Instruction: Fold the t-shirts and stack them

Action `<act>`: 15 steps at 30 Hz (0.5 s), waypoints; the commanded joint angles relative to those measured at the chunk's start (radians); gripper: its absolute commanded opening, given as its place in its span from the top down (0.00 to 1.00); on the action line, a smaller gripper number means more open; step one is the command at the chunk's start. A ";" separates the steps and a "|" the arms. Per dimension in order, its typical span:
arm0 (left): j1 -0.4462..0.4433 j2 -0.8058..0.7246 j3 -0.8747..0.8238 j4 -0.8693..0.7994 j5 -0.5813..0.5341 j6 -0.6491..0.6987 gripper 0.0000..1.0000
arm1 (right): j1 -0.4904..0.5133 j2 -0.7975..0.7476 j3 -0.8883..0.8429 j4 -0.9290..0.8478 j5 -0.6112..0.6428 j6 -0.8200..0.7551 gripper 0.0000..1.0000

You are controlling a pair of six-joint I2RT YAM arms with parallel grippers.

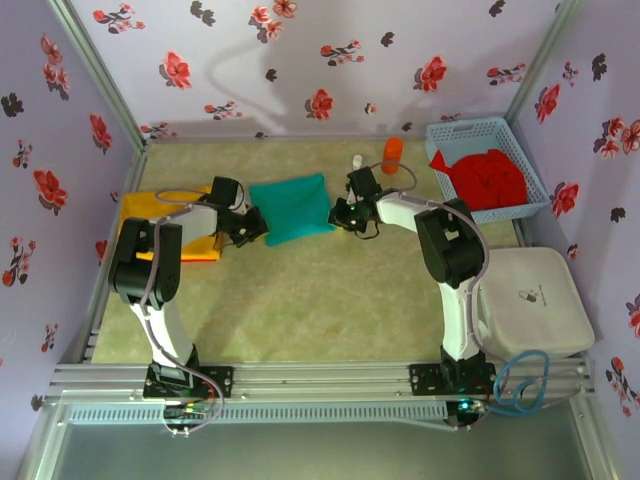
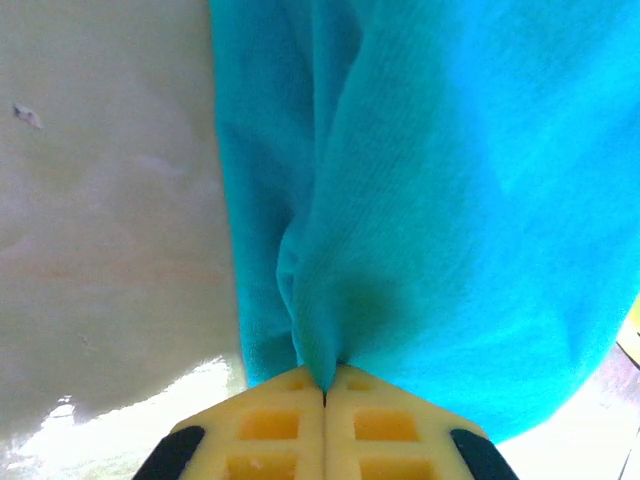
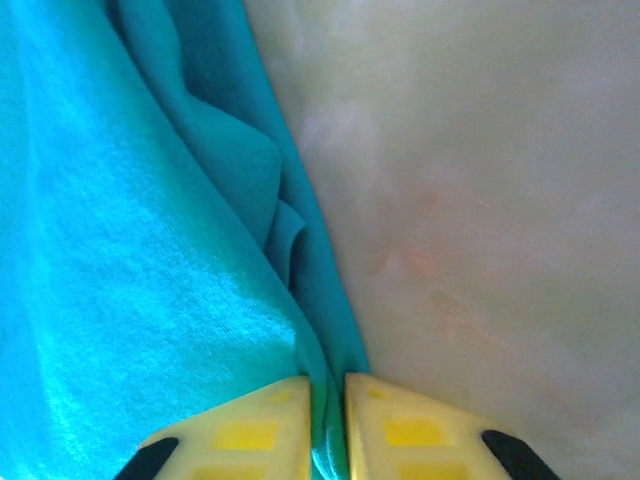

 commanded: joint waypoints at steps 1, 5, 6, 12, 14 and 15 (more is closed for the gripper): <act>-0.005 0.011 0.024 -0.062 0.002 0.032 1.00 | -0.002 -0.048 -0.052 0.022 -0.009 0.058 0.91; -0.006 0.004 0.015 -0.099 0.008 0.052 1.00 | -0.002 -0.098 -0.130 0.044 -0.007 0.093 0.99; -0.007 -0.001 0.007 -0.103 0.010 0.054 1.00 | -0.002 -0.111 -0.148 0.046 -0.006 0.095 1.00; -0.026 -0.062 -0.036 -0.157 0.018 0.076 1.00 | 0.000 -0.209 -0.262 0.050 -0.005 0.120 1.00; -0.037 -0.084 -0.052 -0.182 0.020 0.080 1.00 | 0.001 -0.246 -0.296 0.032 -0.003 0.119 1.00; -0.041 -0.096 -0.060 -0.193 0.020 0.080 1.00 | 0.002 -0.262 -0.316 0.021 -0.004 0.117 1.00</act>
